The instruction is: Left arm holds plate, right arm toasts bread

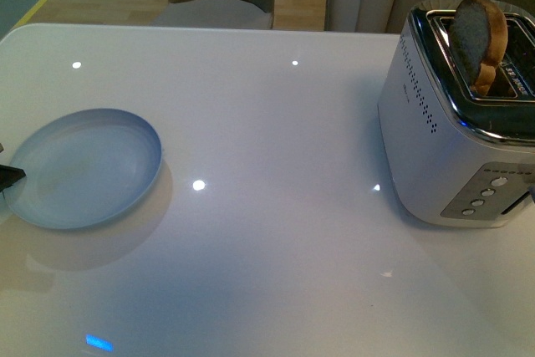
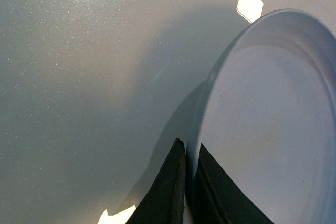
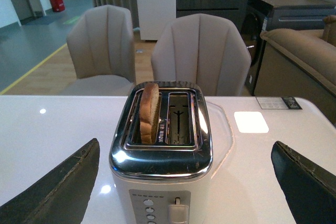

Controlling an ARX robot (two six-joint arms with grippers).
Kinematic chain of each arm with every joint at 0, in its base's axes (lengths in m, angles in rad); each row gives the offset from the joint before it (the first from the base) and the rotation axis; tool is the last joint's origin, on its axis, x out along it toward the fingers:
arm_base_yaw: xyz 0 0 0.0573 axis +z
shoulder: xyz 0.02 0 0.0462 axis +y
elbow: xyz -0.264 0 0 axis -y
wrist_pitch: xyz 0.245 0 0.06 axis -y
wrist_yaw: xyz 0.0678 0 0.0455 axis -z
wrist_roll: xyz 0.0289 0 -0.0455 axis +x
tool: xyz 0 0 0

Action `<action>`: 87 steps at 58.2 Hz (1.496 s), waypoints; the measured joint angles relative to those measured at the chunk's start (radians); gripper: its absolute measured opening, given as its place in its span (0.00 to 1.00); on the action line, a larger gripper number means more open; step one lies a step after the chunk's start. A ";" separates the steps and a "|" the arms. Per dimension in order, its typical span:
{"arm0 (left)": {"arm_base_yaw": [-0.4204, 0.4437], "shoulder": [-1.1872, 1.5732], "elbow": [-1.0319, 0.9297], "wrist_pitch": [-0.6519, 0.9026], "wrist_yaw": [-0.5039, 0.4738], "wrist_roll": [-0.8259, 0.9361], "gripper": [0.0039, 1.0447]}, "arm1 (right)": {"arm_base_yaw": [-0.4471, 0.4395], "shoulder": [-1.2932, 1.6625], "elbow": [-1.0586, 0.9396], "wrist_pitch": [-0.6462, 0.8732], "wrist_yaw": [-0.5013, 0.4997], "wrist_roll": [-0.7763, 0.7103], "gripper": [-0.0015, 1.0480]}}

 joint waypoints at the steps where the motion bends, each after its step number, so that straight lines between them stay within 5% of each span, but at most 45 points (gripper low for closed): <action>1: 0.000 0.003 0.002 0.001 0.000 0.000 0.02 | 0.000 0.000 0.000 0.000 0.000 0.000 0.92; 30: -0.012 0.066 0.040 0.025 0.019 -0.004 0.03 | 0.000 0.000 0.000 0.000 0.000 0.000 0.92; 66: -0.018 -0.291 -0.143 0.036 0.020 -0.032 0.94 | 0.000 0.000 0.000 0.000 0.000 0.000 0.92; 87: -0.073 -0.869 -0.381 -0.068 -0.048 -0.069 0.93 | 0.000 0.000 0.000 0.000 0.000 0.000 0.92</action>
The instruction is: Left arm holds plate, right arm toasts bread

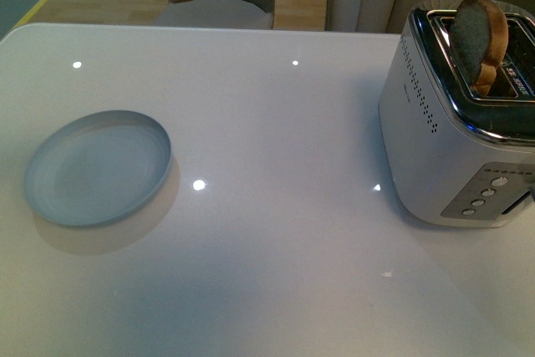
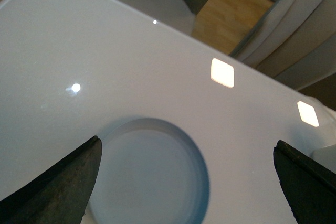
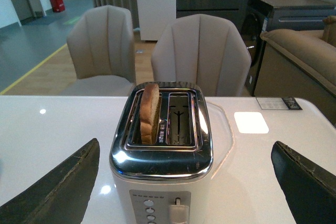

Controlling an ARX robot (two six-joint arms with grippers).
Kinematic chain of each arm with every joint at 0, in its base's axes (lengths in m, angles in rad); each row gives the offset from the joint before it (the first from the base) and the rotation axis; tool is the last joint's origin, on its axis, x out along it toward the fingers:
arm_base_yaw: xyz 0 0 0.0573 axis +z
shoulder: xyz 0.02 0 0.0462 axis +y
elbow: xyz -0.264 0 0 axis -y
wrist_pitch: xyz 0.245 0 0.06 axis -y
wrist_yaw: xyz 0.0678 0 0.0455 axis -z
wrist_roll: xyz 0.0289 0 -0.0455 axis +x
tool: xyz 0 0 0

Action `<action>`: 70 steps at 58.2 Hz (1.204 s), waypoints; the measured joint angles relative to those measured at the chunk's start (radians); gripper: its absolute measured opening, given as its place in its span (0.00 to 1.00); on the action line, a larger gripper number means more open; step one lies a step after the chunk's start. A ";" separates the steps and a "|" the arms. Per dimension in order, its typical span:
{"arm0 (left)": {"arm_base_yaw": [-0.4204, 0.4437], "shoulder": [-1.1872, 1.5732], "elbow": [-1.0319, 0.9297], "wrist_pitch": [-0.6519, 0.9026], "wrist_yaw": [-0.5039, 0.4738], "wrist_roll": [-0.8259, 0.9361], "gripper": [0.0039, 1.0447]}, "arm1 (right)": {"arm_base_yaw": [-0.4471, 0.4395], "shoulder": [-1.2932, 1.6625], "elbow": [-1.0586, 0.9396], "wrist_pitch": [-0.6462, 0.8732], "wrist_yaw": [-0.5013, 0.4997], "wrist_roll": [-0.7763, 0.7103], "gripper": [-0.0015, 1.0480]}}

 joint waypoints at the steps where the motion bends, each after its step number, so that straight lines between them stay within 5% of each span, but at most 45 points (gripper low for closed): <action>1: -0.013 -0.041 -0.015 -0.007 -0.008 -0.015 0.93 | 0.000 0.000 0.000 0.000 0.000 0.000 0.92; 11: -0.200 -0.420 -0.145 -0.117 -0.169 -0.117 0.93 | 0.000 0.000 0.000 0.000 0.000 0.000 0.92; 13: -0.266 -0.485 -0.211 0.006 -0.325 -0.044 0.84 | 0.000 0.000 0.000 0.000 0.000 0.000 0.92; 17: -0.310 -0.632 -0.315 0.076 -0.455 0.109 0.69 | 0.000 0.000 0.000 0.000 0.000 0.000 0.92; 37: -0.314 -0.947 -0.471 -0.047 -0.478 0.250 0.02 | 0.000 0.000 0.000 0.000 0.000 0.000 0.92; 70: -0.314 -1.191 -0.554 -0.192 -0.478 0.257 0.02 | 0.000 0.000 0.000 0.000 0.000 0.000 0.92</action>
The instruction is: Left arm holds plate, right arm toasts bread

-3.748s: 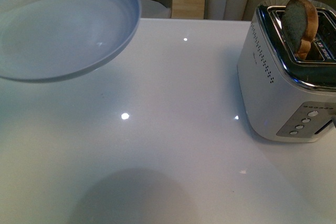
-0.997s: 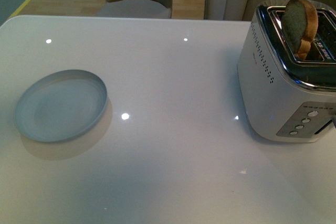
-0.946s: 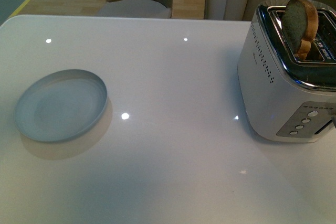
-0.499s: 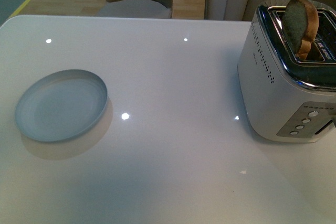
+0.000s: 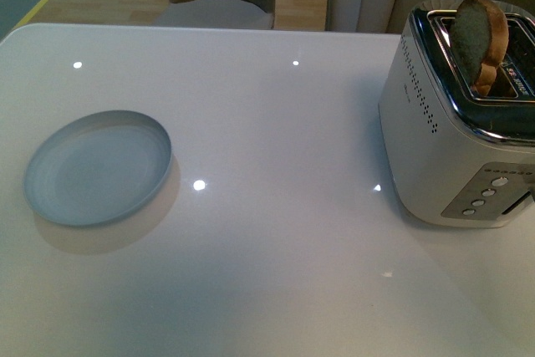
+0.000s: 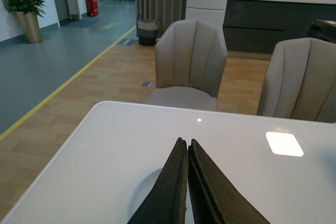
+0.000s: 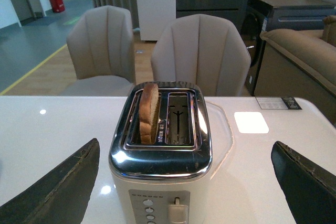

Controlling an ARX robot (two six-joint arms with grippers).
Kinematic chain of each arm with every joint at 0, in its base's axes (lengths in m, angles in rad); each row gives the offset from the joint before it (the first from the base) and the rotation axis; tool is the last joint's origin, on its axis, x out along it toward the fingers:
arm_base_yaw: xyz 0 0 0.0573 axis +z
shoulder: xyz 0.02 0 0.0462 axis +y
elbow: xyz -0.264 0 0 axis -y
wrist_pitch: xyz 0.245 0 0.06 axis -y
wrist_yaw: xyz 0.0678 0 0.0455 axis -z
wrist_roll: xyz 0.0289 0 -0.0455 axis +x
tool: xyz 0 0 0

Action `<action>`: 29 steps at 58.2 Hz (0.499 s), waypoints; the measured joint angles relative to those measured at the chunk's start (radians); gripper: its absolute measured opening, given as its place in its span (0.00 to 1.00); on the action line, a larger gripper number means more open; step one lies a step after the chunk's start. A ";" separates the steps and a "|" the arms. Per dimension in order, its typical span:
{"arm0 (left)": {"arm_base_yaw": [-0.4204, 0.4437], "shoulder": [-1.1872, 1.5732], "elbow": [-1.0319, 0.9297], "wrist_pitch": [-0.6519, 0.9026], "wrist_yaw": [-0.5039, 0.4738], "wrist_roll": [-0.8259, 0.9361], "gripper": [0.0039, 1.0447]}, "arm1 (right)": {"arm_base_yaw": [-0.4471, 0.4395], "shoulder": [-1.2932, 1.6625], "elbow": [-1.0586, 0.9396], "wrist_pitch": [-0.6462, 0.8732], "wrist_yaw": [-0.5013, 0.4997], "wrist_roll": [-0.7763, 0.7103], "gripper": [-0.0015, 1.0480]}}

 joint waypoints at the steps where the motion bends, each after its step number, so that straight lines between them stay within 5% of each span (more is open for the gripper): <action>1: 0.000 -0.005 0.000 -0.005 0.000 0.000 0.02 | 0.000 0.000 0.000 0.000 0.000 0.000 0.92; 29: 0.000 -0.177 0.000 -0.175 0.000 0.001 0.02 | 0.000 0.000 0.000 0.000 0.000 0.000 0.92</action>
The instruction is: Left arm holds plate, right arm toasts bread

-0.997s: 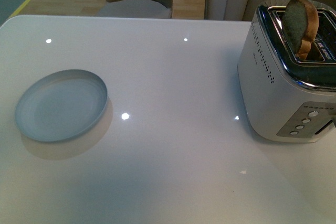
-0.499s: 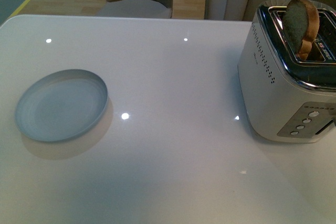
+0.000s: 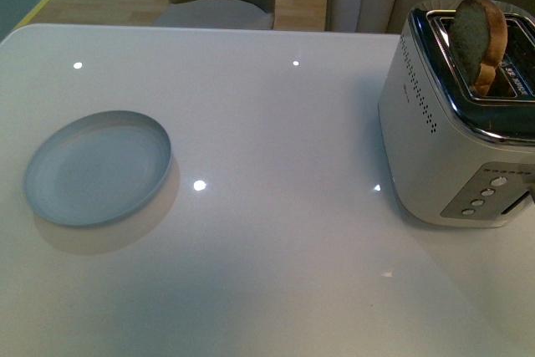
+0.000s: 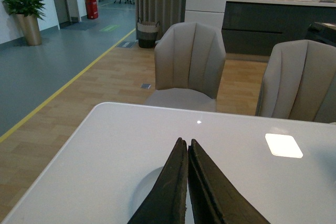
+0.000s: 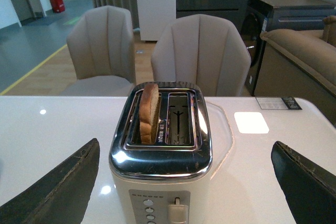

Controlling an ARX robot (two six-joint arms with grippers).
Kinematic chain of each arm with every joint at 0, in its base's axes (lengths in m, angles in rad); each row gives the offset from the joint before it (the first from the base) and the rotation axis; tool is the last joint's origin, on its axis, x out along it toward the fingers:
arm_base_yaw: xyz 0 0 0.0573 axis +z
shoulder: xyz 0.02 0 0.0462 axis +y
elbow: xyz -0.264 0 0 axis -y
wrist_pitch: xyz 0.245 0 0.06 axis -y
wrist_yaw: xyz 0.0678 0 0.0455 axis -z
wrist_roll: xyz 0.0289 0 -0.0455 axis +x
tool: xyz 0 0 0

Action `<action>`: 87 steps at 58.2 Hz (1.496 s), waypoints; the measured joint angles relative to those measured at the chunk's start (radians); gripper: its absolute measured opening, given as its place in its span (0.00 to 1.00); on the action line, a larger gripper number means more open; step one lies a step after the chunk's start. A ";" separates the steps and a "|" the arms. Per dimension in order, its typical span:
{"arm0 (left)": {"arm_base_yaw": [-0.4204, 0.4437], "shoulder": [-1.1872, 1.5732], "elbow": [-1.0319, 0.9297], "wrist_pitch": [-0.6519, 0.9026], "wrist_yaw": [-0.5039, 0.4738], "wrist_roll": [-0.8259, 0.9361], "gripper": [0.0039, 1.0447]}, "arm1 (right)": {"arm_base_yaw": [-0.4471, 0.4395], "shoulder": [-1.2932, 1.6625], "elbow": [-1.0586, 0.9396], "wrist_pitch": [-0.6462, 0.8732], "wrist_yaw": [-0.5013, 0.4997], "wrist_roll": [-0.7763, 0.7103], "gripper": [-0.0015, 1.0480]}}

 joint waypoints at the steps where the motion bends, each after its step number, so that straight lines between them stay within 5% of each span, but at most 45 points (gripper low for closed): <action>1: 0.000 -0.007 0.000 -0.007 0.000 0.000 0.02 | 0.000 0.000 0.000 0.000 0.000 0.000 0.92; 12: 0.000 -0.171 0.000 -0.192 0.000 0.000 0.02 | 0.000 0.000 0.000 0.000 0.000 0.000 0.92; 64: 0.000 -0.195 0.000 -0.201 0.000 0.000 0.02 | 0.000 0.000 0.000 0.000 0.000 0.000 0.92; 87: 0.000 -0.195 0.000 -0.201 0.000 0.000 0.76 | 0.000 0.000 0.000 0.000 0.000 0.000 0.92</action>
